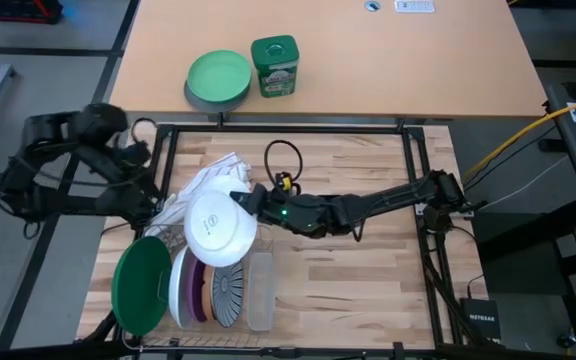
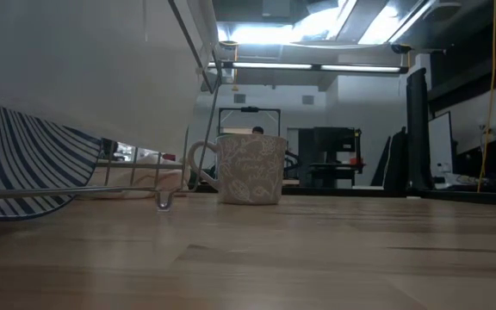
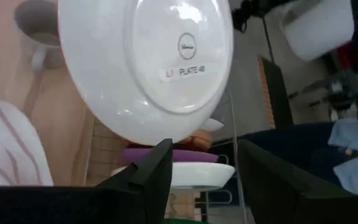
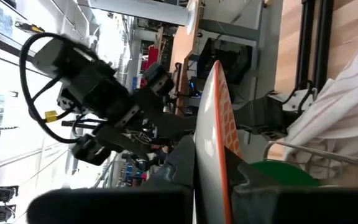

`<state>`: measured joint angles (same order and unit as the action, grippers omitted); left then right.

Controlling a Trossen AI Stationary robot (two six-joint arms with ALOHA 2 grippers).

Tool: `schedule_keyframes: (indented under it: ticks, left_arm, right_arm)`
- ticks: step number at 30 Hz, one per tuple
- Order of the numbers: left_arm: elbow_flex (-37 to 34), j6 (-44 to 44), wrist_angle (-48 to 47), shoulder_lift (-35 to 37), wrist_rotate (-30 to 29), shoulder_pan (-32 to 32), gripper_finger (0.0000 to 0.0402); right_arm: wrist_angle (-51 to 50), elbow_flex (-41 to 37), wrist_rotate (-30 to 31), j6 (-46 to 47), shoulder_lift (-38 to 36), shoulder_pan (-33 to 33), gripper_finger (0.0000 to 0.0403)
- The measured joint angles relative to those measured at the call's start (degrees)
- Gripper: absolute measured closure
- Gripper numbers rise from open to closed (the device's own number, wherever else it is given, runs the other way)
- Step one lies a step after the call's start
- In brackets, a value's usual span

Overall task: Sort dishes
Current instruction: Put the orange patterned plate into the dish rack

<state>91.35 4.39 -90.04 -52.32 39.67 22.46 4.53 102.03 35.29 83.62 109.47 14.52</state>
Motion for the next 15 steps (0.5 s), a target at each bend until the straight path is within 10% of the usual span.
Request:
schedule_keyframes:
  ticks: [15]
  left_arm:
    - [0.01, 20.41, 0.0, 12.62, -17.07, -0.02, 0.0233]
  right_arm:
    - [-4.82, 0.14, -3.29, -1.52, 0.44, -1.16, 0.0386]
